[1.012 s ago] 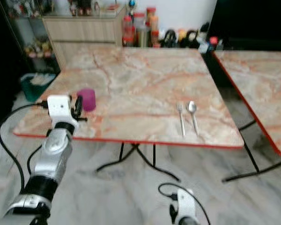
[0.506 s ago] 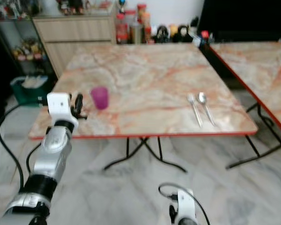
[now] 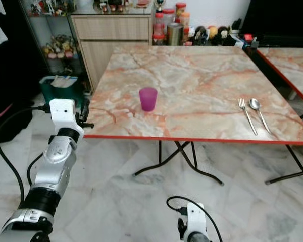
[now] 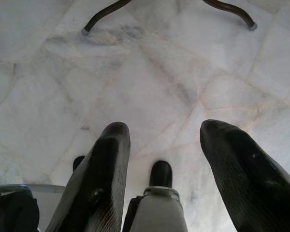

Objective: Setting the table

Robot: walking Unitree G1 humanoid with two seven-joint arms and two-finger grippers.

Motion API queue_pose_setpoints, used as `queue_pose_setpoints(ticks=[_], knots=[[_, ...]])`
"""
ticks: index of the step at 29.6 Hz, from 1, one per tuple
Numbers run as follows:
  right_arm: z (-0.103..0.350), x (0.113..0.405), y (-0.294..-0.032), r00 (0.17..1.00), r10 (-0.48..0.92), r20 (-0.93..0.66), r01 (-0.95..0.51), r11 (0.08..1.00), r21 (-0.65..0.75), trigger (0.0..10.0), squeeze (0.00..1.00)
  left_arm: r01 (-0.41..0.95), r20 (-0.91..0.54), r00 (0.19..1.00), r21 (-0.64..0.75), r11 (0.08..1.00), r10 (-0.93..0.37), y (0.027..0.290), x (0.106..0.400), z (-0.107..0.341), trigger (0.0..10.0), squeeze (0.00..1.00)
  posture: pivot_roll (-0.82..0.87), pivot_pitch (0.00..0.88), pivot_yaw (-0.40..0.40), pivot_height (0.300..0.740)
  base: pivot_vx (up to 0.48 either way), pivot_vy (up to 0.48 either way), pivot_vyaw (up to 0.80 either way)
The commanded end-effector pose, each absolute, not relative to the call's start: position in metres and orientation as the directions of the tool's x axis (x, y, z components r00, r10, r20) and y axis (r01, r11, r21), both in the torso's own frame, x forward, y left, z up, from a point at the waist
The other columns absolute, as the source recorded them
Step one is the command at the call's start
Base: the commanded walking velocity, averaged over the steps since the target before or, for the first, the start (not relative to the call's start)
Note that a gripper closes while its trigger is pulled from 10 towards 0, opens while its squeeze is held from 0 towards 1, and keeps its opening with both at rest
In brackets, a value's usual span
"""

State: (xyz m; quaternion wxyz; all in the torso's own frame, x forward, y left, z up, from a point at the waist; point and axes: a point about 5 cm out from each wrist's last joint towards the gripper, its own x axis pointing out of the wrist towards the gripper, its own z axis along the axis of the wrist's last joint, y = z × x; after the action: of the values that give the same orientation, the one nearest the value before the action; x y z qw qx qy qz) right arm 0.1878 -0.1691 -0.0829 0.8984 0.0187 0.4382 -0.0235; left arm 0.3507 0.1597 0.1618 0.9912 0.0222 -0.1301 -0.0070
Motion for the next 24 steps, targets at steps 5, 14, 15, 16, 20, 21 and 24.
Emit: queue_pose_setpoints(ticks=[5, 14, 15, 16, 20, 21, 24], knots=[[-0.0818, 0.1899, -0.1691, 0.621, -0.028, -0.783, 0.063, 0.998, 0.014, 10.0, 0.0, 0.024, 0.269, 0.962, 0.055, 0.998, -0.038, 0.1592, 0.3509, 0.1665, 10.0, 0.0, 0.03, 0.0, 0.021, 0.74, 0.21, 0.0, 0.0], [-0.0818, 0.1895, -0.1694, 0.625, -0.035, -0.78, 0.078, 0.997, 0.018, 10.0, 0.0, 0.037, 0.26, 0.964, 0.066, 0.997, -0.053, 0.1566, 0.3513, 0.1651, 10.0, 0.0, 0.03, 0.0, 0.027, 0.74, 0.301, 0.0, 0.0], [-0.0818, 0.1894, -0.1695, 0.625, -0.035, -0.78, 0.079, 0.997, 0.018, 10.0, 0.0, 0.038, 0.259, 0.964, 0.066, 0.997, -0.054, 0.1564, 0.3512, 0.1649, 10.0, 0.0, 0.03, 0.0, 0.027, 0.74, 0.311, 0.0, 0.0], [-0.0818, 0.1894, -0.1695, 0.625, -0.035, -0.78, 0.079, 0.997, 0.018, 10.0, 0.0, 0.038, 0.259, 0.964, 0.066, 0.997, -0.054, 0.1564, 0.3512, 0.1648, 10.0, 0.0, 0.03, 0.0, 0.027, 0.74, 0.311, 0.0, 0.0], [-0.0823, 0.1884, -0.1702, 0.623, -0.034, -0.781, 0.092, 0.995, 0.03, 10.0, 0.0, 0.044, 0.257, 0.965, 0.065, 0.997, -0.059, 0.1547, 0.3509, 0.1643, 10.0, 0.0, 0.02, 0.0, 0.029, 0.74, 0.308, 0.0, 0.0], [-0.0823, 0.1883, -0.1704, 0.623, -0.035, -0.781, 0.095, 0.995, 0.032, 10.0, 0.0, 0.045, 0.257, 0.965, 0.065, 0.997, -0.06, 0.1543, 0.3508, 0.1643, 10.0, 0.0, 0.02, 0.0, 0.027, 0.74, 0.307, 0.0, 0.0], [-0.0826, 0.1877, -0.1707, 0.621, -0.036, -0.783, 0.1, 0.994, 0.033, 10.0, 0.0, 0.047, 0.257, 0.964, 0.065, 0.997, -0.063, 0.1536, 0.3506, 0.1642, 10.0, 0.0, 0.02, 0.0, 0.027, 0.74, 0.307, 0.0, -0.28]])
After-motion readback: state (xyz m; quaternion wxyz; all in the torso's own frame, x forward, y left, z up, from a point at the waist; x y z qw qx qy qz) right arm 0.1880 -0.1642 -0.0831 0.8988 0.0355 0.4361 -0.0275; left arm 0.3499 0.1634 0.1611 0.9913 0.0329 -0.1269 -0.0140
